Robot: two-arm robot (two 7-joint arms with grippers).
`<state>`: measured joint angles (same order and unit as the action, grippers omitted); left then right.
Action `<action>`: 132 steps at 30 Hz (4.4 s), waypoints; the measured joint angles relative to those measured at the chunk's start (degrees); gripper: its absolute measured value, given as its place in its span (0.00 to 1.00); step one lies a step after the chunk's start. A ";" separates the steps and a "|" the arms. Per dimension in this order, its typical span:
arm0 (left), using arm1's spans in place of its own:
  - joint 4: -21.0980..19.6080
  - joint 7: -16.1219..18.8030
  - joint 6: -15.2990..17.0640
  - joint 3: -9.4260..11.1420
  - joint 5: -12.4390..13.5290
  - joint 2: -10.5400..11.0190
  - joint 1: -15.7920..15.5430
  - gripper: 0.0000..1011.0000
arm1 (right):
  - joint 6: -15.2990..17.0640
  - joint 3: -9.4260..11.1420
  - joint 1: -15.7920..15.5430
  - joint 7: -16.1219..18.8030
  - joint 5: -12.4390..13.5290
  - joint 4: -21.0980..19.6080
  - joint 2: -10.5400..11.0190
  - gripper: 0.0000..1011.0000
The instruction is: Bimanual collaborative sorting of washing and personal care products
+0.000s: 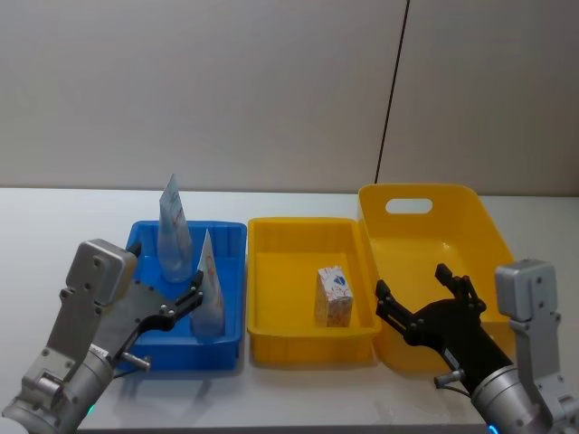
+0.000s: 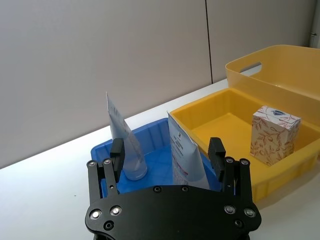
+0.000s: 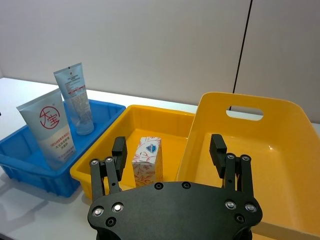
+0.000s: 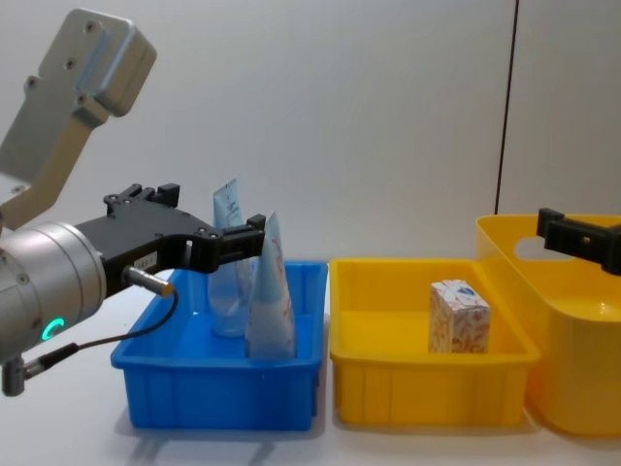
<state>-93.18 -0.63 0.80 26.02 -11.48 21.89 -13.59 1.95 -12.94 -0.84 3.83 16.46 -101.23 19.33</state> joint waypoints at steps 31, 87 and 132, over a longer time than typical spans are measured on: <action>0.00 0.00 0.00 0.00 0.00 0.00 0.00 0.99 | 0.00 0.00 0.00 0.00 0.00 0.00 0.00 0.99; 0.00 0.00 0.00 0.00 0.00 0.00 0.00 0.99 | 0.00 0.00 0.00 0.00 0.00 0.00 0.00 0.99; 0.00 0.00 0.00 0.00 0.01 0.00 0.00 0.99 | 0.00 0.00 0.00 0.00 0.00 0.00 0.00 0.99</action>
<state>-93.18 -0.62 0.80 26.02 -11.48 21.89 -13.59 1.95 -12.94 -0.84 3.83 16.46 -101.23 19.34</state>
